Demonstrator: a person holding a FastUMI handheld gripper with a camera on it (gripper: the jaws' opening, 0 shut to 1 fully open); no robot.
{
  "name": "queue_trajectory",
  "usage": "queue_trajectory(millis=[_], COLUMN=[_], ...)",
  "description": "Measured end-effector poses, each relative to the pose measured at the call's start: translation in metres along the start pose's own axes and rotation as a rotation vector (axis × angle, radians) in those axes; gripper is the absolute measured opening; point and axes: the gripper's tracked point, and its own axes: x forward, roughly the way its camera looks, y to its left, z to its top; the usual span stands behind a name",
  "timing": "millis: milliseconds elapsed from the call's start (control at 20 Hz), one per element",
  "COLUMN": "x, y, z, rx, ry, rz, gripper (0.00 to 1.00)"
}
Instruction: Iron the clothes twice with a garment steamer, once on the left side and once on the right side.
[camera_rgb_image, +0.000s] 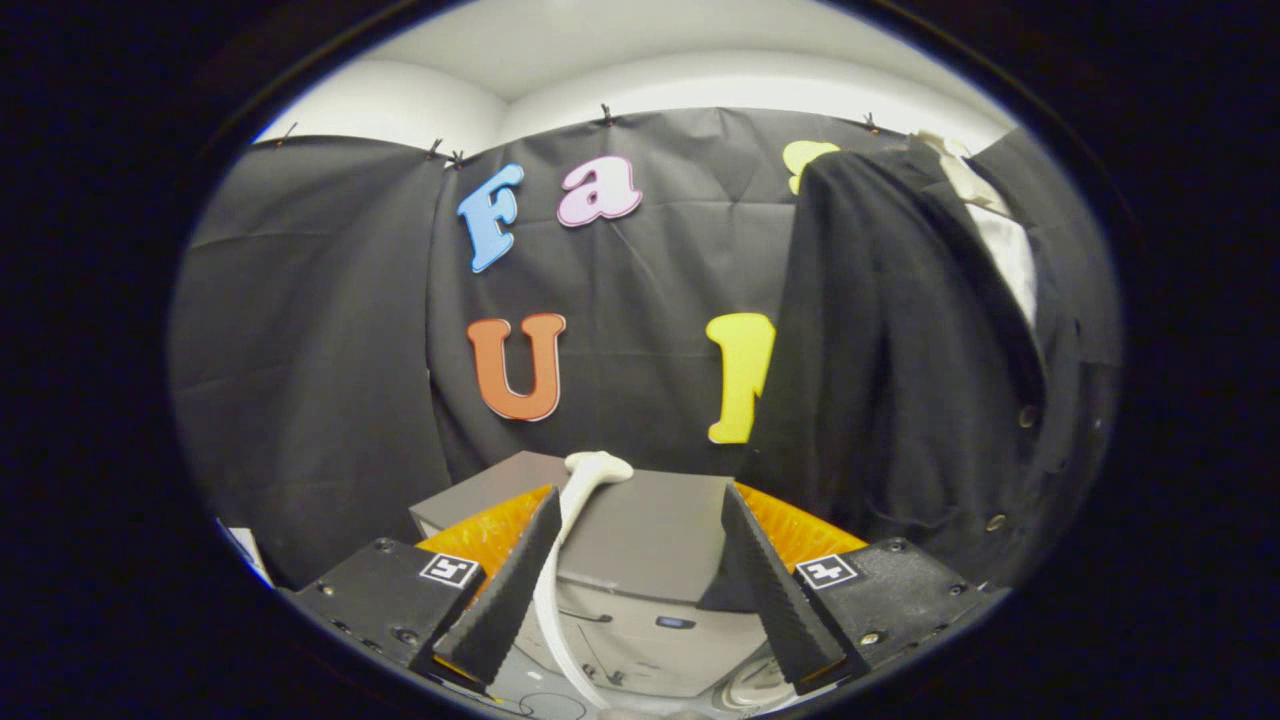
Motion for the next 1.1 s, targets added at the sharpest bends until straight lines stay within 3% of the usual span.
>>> queue_trajectory(millis=[450,800,900,1100], x=[0.147,0.219,0.228,0.239], y=[0.061,0.063,0.064,0.066], z=[-0.032,-0.098,-0.112,-0.128], rx=[-0.024,0.006,0.030,0.056], ry=[0.189,0.432,0.488,0.548], rz=[0.030,-0.050,-0.071,-0.105], gripper=[1.00,0.98,0.93,0.71])
